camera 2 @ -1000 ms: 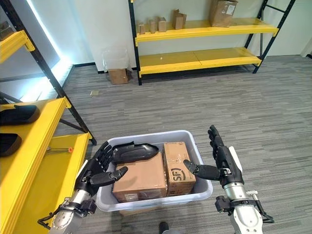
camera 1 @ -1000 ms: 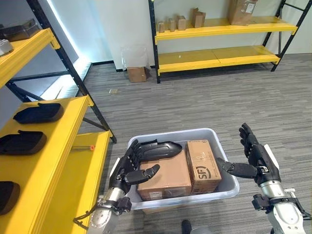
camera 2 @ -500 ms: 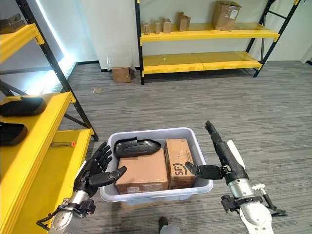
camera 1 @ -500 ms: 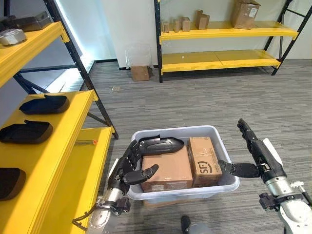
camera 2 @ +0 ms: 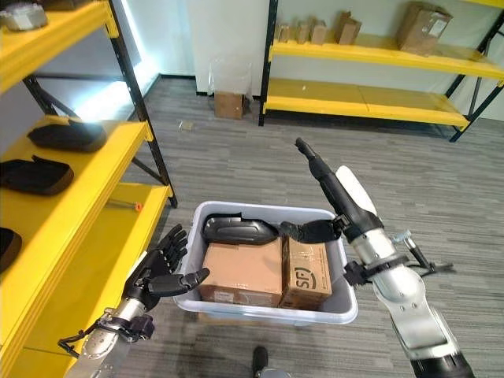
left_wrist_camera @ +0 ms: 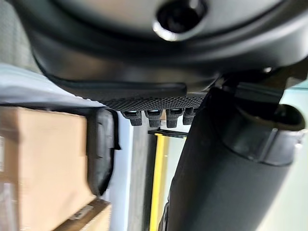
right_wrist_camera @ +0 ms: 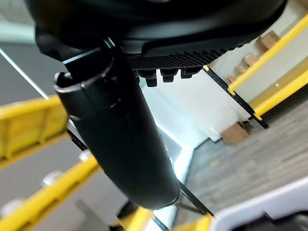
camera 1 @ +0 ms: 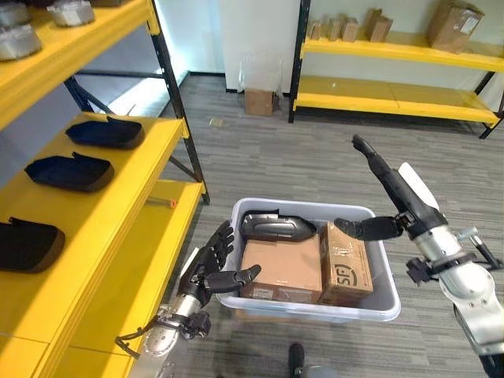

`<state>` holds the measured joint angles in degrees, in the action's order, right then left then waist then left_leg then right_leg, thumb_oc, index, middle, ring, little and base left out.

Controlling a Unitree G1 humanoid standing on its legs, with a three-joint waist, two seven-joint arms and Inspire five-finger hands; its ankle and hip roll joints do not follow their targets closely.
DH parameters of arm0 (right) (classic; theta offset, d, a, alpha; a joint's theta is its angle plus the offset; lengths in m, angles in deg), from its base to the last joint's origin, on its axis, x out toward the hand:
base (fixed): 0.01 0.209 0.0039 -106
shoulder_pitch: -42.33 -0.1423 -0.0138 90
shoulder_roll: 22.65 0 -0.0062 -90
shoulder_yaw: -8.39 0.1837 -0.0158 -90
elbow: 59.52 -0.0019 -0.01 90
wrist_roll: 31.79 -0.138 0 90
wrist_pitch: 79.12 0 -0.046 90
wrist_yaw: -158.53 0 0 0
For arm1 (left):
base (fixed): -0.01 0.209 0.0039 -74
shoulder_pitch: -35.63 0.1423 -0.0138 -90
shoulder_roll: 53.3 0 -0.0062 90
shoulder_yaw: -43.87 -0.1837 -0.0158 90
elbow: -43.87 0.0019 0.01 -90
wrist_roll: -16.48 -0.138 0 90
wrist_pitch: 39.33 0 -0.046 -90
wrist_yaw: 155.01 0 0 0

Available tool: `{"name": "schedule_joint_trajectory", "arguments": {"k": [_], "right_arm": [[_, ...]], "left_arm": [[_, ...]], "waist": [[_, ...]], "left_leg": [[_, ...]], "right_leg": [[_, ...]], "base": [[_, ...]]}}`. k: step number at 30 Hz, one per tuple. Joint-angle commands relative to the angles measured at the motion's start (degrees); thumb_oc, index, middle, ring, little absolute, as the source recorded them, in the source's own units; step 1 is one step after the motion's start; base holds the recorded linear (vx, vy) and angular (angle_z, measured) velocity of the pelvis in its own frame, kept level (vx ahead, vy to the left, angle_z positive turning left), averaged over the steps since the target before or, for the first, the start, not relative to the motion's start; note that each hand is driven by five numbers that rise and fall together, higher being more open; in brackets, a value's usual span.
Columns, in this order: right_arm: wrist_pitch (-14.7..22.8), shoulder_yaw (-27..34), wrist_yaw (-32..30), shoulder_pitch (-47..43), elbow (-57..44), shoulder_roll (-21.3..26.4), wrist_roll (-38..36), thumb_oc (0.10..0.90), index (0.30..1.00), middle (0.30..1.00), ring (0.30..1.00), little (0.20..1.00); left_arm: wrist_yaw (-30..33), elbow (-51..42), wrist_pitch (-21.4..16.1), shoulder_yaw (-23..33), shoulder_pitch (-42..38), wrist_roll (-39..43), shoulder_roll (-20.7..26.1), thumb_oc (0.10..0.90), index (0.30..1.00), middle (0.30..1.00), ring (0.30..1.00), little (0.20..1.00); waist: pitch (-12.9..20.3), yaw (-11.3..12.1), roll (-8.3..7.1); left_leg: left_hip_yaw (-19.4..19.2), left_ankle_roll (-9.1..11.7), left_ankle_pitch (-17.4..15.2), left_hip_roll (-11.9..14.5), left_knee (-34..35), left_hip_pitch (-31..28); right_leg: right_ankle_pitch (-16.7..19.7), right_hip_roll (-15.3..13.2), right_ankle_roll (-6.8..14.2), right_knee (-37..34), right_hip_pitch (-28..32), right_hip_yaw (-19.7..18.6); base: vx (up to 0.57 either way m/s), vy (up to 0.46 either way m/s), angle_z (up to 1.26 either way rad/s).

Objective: Move parts from the plastic box to the shelf.

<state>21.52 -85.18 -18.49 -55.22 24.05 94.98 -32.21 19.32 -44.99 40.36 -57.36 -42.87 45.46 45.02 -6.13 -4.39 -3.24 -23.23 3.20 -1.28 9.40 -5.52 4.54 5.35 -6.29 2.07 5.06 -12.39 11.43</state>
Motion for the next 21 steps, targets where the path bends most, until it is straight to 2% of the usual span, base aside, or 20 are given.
{"name": "schedule_joint_trajectory", "arguments": {"k": [1,9,12,21], "right_arm": [[1.2,0.2,-4.4,-11.0,-1.3,0.7,0.2,0.900,1.000,1.000,1.000,1.000],[-1.2,-5.2,-7.4,-22.2,6.0,0.6,3.0,0.900,1.000,1.000,1.000,1.000],[-2.4,-8.4,-9.6,-29.1,10.2,-0.5,5.0,0.900,1.000,1.000,1.000,1.000],[-5.0,-12.6,-12.8,-39.9,16.5,-2.6,9.4,0.900,1.000,1.000,1.000,1.000]], "left_arm": [[-0.9,-8.0,-4.8,1.0,-5.8,0.8,2.5,0.900,1.000,1.000,1.000,1.000],[0.4,-8.0,-5.5,0.4,-8.0,1.0,3.3,0.900,1.000,1.000,1.000,1.000],[1.7,-7.6,-5.8,0.6,-8.9,0.8,3.4,0.900,1.000,1.000,1.000,1.000],[3.9,-6.7,-6.6,1.6,-10.9,1.0,3.2,0.900,1.000,1.000,1.000,1.000]], "waist": [[-2.8,-0.2,0.04],[-5.3,1.1,0.58],[-7.7,1.9,1.07],[-10.7,3.0,1.83]], "left_leg": [[1.0,3.0,-2.4,6.2,-6.1,2.8],[1.2,3.0,-2.0,6.5,-7.3,8.5],[1.5,3.2,-1.6,6.4,-7.7,10.5],[1.6,3.3,-0.5,5.6,-6.8,12.5]], "right_leg": [[-2.8,-2.9,5.3,2.3,-0.5,-4.3],[-1.9,-3.2,5.3,5.2,-7.3,-5.0],[-1.6,-3.4,5.2,6.2,-9.9,-4.8],[-0.9,-4.3,5.3,6.3,-12.4,-4.8]], "base": [[-0.24,0.004,0.00],[-0.12,0.005,-0.03],[-0.09,-0.002,-0.02],[0.00,0.000,0.00]]}}
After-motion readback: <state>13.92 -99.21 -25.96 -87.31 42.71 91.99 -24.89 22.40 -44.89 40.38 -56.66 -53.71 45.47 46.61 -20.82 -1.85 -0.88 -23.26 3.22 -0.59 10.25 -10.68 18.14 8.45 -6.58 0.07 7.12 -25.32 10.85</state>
